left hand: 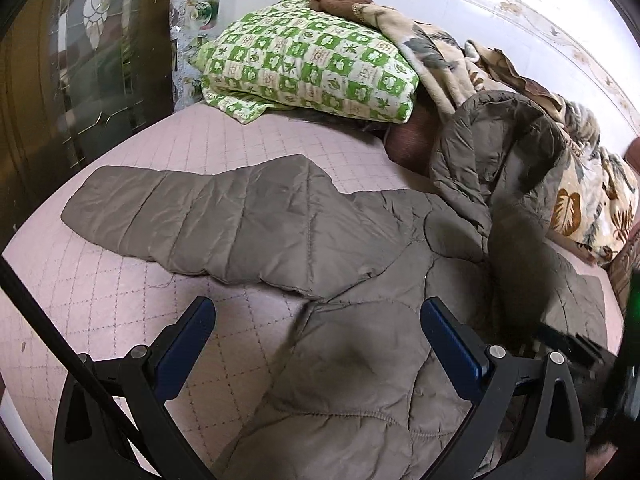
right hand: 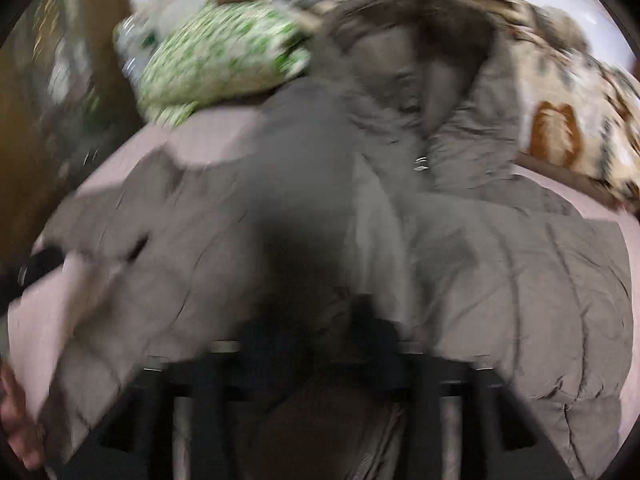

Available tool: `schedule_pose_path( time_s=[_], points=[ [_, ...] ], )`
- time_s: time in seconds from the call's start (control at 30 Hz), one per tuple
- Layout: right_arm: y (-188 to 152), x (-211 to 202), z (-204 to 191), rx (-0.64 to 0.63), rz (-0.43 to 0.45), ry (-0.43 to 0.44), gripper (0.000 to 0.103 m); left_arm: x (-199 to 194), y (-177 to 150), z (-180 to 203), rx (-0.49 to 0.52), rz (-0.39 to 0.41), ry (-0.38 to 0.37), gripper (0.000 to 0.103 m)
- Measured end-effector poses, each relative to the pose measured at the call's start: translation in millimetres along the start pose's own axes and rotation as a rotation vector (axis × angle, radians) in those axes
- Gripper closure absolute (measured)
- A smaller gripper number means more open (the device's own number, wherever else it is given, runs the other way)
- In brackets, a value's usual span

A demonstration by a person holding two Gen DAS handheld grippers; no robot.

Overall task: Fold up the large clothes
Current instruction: 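Lift the sleeve and carry it across the jacket body with the right gripper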

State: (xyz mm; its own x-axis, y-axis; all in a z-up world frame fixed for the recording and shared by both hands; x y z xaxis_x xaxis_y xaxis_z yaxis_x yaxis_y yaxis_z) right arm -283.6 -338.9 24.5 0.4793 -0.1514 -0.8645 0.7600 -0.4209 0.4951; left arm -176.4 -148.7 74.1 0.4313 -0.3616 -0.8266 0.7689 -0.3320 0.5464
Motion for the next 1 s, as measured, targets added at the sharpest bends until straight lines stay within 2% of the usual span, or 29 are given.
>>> schedule_pose_path(
  time_s=[0.1,0.2,0.23,0.33,0.43,0.53,0.67,0.73,0.77,0.87,0.9,0.93,1.0],
  points=[
    [-9,-28,-1,-0.034,0.061,0.092,0.048,0,-1,4,0.008,-0.001,-0.004,0.001],
    [-9,-58,42,0.082,0.154,0.125,0.048,-2,-1,10,0.022,0.013,-0.003,0.001],
    [-7,-62,59,0.130,0.164,0.107,0.048,-1,-1,12,0.026,0.013,-0.004,0.001],
    [-4,-77,145,0.335,0.187,-0.039,0.048,3,-2,23,0.046,0.000,-0.015,0.001],
    [-8,-83,211,0.492,0.202,-0.141,0.058,7,0,39,0.076,-0.002,-0.026,0.001],
    [-10,-68,247,0.570,0.147,-0.158,0.061,19,8,61,0.135,-0.022,-0.040,0.001],
    [-18,-30,254,0.572,0.018,-0.165,0.061,43,14,80,0.187,-0.062,0.026,0.001],
    [-22,-13,248,0.544,-0.030,-0.172,0.060,66,14,86,0.217,-0.120,0.136,0.001],
    [-25,-7,246,0.525,-0.049,-0.182,0.060,76,13,87,0.234,-0.147,0.168,0.001],
    [-21,-7,241,0.494,-0.084,-0.218,0.060,88,10,87,0.255,-0.179,0.197,0.001],
    [-18,-12,240,0.489,-0.086,-0.232,0.060,85,10,87,0.257,-0.175,0.196,0.001],
    [-16,-23,235,0.486,-0.050,-0.246,0.060,82,11,86,0.258,-0.165,0.190,0.001],
    [-14,-42,219,0.464,0.027,-0.215,0.060,67,15,82,0.234,-0.115,0.162,0.001]
  ],
)
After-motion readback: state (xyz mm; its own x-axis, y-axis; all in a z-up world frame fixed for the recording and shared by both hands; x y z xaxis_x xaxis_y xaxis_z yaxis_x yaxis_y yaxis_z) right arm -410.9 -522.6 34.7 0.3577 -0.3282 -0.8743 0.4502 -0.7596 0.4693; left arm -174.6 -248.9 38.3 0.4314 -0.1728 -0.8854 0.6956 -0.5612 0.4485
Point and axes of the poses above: each gripper's, at about its wrist camera, not at the fingertips, and x roughly the way its jaws point, z to its right, y to its top, the point moved 2 cm from there along x, roughly the way its jaws point, and after that the axes turned 12 degrees about -z, right-handed, at the moved point
